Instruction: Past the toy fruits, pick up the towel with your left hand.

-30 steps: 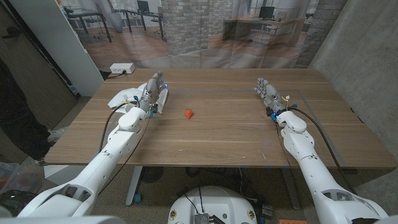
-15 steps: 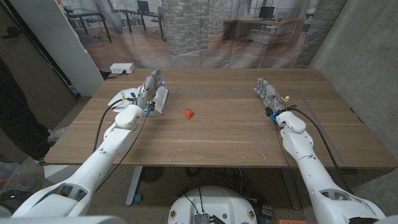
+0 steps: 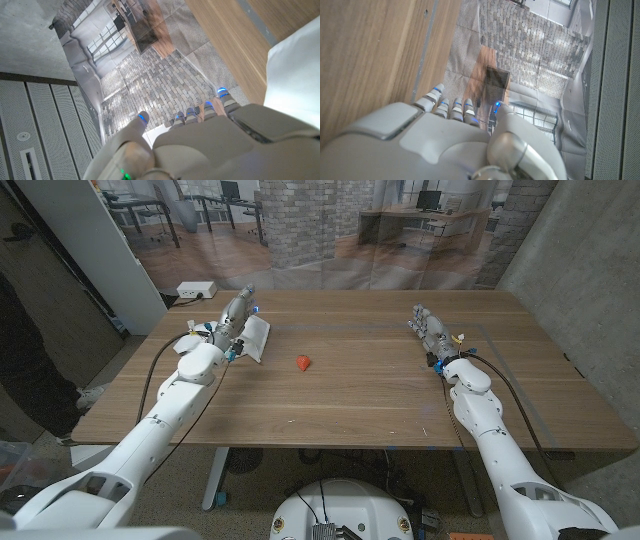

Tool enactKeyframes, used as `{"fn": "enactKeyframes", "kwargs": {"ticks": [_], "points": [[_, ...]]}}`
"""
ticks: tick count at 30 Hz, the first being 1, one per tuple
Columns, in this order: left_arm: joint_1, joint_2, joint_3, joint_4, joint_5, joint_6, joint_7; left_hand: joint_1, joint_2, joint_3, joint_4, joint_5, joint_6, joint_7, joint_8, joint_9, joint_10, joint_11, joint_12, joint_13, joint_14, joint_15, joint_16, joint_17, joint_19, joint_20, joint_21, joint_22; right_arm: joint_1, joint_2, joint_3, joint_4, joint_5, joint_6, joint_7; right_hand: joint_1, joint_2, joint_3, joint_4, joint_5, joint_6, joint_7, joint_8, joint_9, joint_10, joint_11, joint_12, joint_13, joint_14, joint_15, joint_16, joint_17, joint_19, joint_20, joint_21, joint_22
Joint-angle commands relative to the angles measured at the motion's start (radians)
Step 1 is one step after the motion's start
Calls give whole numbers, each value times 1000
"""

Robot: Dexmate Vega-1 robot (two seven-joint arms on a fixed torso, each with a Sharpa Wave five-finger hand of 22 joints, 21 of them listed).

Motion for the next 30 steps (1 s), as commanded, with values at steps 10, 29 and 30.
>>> {"fn": "enactKeyframes", "kwargs": {"ticks": [10, 29, 30], "points": [[-20, 57, -8, -29, 81, 18, 7, 19, 46, 8, -11, -7, 3, -2, -5, 3, -29, 15, -4, 3, -43, 9, -5, 0, -2, 13, 0, 4, 18, 10, 1, 27, -8, 14, 2, 6, 9, 4, -5, 6, 5, 8, 6, 5, 4, 8, 7, 6, -1, 3, 2, 3, 11, -7, 6, 2], [-27, 115, -25, -71, 154, 40, 17, 31, 46, 16, -20, -16, 11, -4, -5, 3, -25, 10, -5, 3, -39, 11, -6, 0, 2, 13, 0, 4, 28, 15, -2, 43, -11, 16, 2, 6, 9, 4, -7, 5, 4, 8, 6, 5, 4, 8, 6, 6, 0, 4, 2, 3, 11, -6, 6, 2], [-26, 119, -26, -74, 158, 42, 16, 32, 47, 17, -21, -17, 12, -4, -5, 3, -24, 10, -5, 3, -40, 11, -7, 0, 0, 13, -1, 4, 29, 15, -3, 43, -11, 17, 3, 6, 9, 4, -7, 5, 4, 8, 6, 5, 4, 8, 6, 6, 0, 4, 2, 3, 11, -6, 6, 2]]}}
